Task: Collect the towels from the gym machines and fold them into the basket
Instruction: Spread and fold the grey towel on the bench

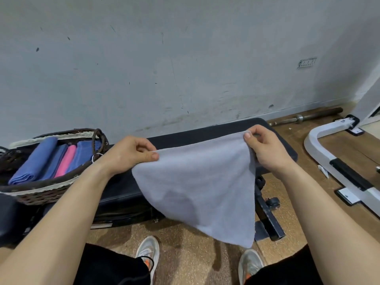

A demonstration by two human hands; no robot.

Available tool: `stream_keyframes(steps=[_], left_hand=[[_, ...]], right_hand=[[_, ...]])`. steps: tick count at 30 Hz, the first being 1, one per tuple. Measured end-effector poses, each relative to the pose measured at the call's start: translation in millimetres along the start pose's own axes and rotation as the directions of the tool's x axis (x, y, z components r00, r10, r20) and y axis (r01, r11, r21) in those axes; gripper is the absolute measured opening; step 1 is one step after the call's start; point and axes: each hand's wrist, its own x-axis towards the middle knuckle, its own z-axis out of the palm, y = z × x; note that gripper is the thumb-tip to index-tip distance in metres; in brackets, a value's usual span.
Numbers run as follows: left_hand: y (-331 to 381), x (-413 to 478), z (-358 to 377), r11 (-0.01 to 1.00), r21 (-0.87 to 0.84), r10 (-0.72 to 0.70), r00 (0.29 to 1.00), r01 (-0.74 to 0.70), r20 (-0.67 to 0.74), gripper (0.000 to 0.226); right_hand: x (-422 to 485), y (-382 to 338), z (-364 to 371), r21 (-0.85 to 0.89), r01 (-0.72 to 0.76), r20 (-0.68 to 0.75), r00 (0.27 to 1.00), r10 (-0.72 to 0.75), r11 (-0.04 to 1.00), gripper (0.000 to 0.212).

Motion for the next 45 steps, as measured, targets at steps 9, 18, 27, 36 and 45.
stream_keyframes(steps=[9, 18, 27, 36, 45], left_hand=[[-23, 41, 10, 0.902, 0.423, 0.024, 0.966, 0.09, -0.257, 0.007], [-18, 92, 25, 0.984, -0.159, -0.153, 0.817, 0.076, -0.556, 0.012], [-23, 150, 12, 0.998, 0.03, -0.023, 0.742, 0.058, -0.67, 0.014], [-35, 144, 4, 0.985, 0.128, -0.024, 0.82, 0.118, -0.571, 0.015], [-68, 89, 33, 0.899, 0.423, -0.073, 0.99, 0.117, -0.119, 0.01]], right_hand=[[28, 3, 10, -0.181, -0.066, -0.158, 0.987, 0.037, 0.981, 0.019], [97, -7, 45, 0.247, -0.223, -0.151, 0.952, 0.265, 0.943, 0.022], [176, -8, 56, 0.273, -0.229, -0.074, 0.963, 0.258, 0.934, 0.009], [158, 9, 52, 0.334, -0.248, 0.003, 0.965, 0.262, 0.909, 0.012], [105, 54, 52, -0.055, -0.3, 0.064, 0.951, 0.303, 0.952, 0.004]])
